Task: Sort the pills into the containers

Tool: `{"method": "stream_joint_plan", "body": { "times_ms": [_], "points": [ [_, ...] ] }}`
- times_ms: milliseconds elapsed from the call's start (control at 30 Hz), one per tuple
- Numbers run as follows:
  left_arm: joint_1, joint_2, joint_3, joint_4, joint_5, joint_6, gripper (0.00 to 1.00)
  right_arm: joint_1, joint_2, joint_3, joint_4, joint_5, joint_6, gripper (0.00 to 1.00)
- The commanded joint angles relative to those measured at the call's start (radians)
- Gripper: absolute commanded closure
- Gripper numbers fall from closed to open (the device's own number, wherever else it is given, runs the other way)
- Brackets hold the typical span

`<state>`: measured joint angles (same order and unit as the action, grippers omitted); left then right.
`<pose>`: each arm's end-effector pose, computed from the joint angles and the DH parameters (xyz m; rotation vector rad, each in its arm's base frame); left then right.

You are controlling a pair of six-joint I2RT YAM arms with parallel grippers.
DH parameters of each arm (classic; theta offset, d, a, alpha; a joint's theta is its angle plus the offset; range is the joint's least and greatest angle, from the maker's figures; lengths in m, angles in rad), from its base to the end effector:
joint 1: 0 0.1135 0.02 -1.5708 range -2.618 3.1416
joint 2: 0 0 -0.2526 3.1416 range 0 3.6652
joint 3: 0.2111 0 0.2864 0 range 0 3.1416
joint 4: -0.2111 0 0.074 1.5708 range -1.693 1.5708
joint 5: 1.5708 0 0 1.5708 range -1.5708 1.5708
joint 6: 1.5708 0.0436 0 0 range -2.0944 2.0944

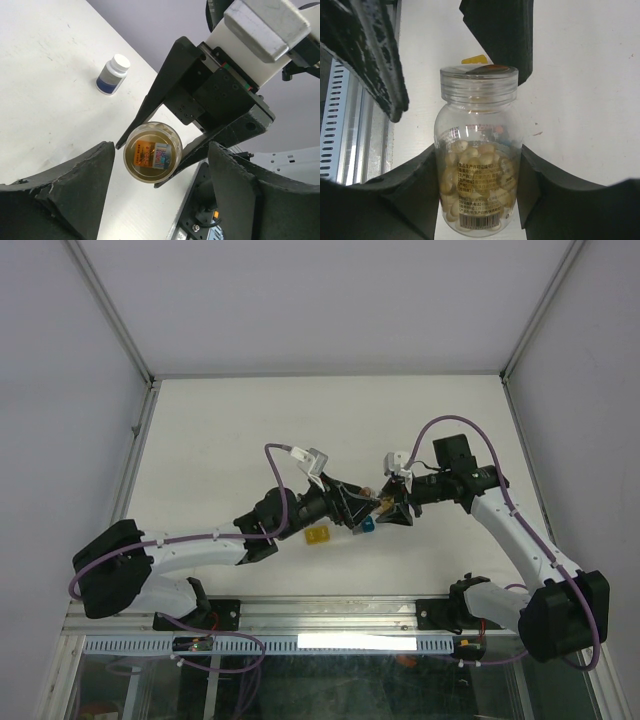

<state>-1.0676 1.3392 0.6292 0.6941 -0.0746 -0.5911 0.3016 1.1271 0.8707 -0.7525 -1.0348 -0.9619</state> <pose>0.1625 -0.2884 0.2205 0.3461 1.6938 -1.2105 0.2266 0.1097 0.2472 -1.5404 1.5125 0.9476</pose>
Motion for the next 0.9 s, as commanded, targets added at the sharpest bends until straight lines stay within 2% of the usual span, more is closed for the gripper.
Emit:
{"method": "stream_joint_plan", "body": {
  "times_ms": [0,167,267,367,433,567,633,733,867],
  "points": [
    [-0.007,-0.062,-0.007,0.061,0.031,0.027,0.19,-0.004,0.0,0.026,0.019,-0.034,0.005,1.0],
    [-0.007,-0.126,-0.039,0.0,-0.003,0.092,0.03,-0.005,-0.001,0.03,-0.003,-0.047,-0.014,1.0],
    [-0.006,-0.169,-0.069,-0.026,-0.004,0.169,0.01,-0.005,-0.002,0.033,-0.015,-0.058,-0.03,1.0],
    [0.002,-0.218,-0.125,0.025,0.046,0.332,0.01,-0.005,-0.003,0.034,-0.038,-0.073,-0.061,1.0],
    [0.037,-0.237,-0.145,0.06,0.148,0.423,0.01,-0.005,-0.006,0.034,-0.064,-0.092,-0.096,1.0],
    [0.159,-0.214,-0.131,0.118,0.457,0.56,0.01,-0.005,-0.01,0.033,-0.104,-0.117,-0.157,1.0],
    [0.177,-0.175,-0.116,0.143,0.599,0.631,0.01,-0.005,-0.013,0.031,-0.113,-0.119,-0.175,1.0],
    [0.177,-0.113,-0.069,0.127,0.674,0.711,0.02,-0.005,-0.016,0.028,-0.122,-0.125,-0.194,1.0],
    [0.177,-0.034,-0.006,0.106,0.716,0.753,0.11,-0.004,-0.007,0.027,-0.131,-0.128,-0.208,1.0]
  ]
}}
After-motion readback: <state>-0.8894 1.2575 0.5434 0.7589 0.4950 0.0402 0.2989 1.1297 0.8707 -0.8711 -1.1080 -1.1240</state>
